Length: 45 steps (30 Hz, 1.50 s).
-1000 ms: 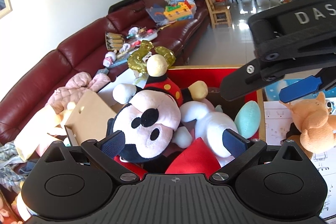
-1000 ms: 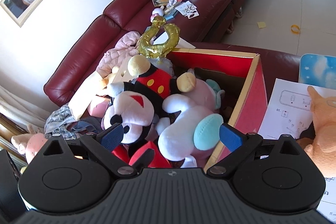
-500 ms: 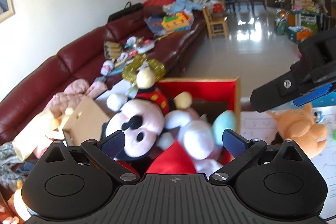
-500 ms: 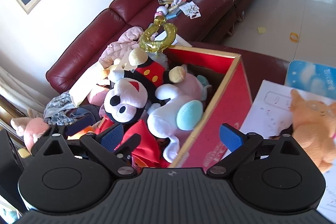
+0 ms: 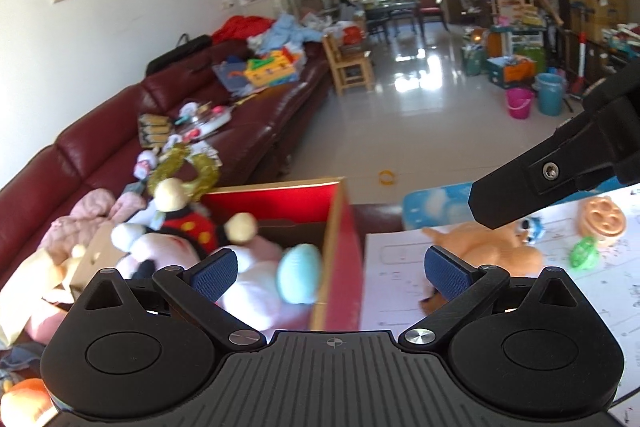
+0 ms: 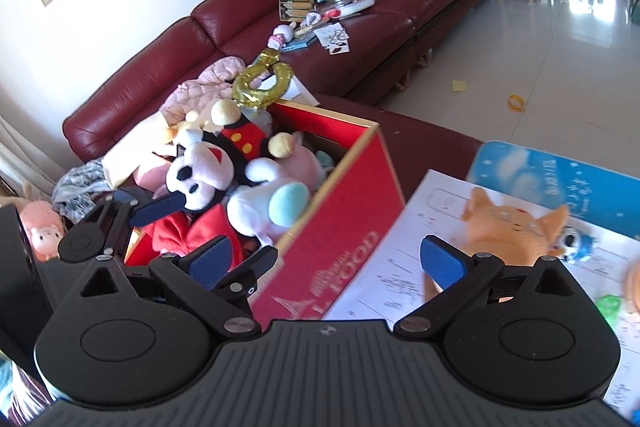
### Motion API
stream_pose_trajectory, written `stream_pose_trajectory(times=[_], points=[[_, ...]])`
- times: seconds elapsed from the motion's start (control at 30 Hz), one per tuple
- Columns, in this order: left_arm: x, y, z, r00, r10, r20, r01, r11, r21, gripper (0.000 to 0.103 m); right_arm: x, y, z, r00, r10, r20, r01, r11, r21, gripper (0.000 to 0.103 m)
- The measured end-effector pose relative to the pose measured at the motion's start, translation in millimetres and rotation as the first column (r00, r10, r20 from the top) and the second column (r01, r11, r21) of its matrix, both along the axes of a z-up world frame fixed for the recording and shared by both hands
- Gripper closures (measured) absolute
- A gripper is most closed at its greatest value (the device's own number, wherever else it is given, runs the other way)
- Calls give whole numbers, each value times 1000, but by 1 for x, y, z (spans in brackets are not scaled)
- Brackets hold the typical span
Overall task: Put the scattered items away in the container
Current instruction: 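Move both grippers back over the table toward the purple cup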
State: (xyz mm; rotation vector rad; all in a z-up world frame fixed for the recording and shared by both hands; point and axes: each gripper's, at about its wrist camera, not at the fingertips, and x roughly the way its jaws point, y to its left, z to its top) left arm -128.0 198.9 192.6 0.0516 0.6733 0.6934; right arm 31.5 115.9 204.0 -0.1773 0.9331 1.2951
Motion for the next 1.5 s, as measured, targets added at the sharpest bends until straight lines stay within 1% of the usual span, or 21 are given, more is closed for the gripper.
stream_pose_trajectory(times=[0.13,0.27,0.43,0.53,0.63,0.8,0.97,1.07,1.2,1.37,1.5], points=[[12,-16,-9,999,-42,2,42,999,-16,0,6,-23,-2,999,-26,22,26,1000,-8,2],[27,-37,-26,994,-107,-10,107,993,-46,0,20,-54,-11,996,-82,24,82,996,-21,2],[50,-68,-56,979,-198,-52,193,977,-90,0,43,-101,-42,981,-195,22,196,978,-76,2],[63,-88,-80,965,-253,-73,243,962,-120,0,59,-134,-69,962,-273,-13,270,956,-116,2],[75,-108,-105,948,-303,-102,285,945,-159,0,71,-168,-101,932,-359,-49,347,924,-162,2],[89,-138,-141,918,-373,-134,337,913,-230,0,90,-221,-149,858,-504,-99,471,849,-239,2],[101,-168,-164,892,-424,-155,374,887,-273,0,103,-264,-181,797,-597,-93,552,782,-290,2],[109,-183,-175,880,-445,-165,387,875,-292,0,112,-288,-195,757,-643,-116,591,749,-300,2],[121,-200,-184,863,-475,-173,407,856,-319,0,122,-311,-209,713,-686,-144,626,716,-309,2],[137,-223,-193,837,-512,-193,436,836,-332,0,131,-329,-227,677,-716,-171,647,690,-325,2],[154,-237,-203,820,-534,-207,447,823,-352,0,143,-347,-242,641,-742,-195,671,666,-327,2]])
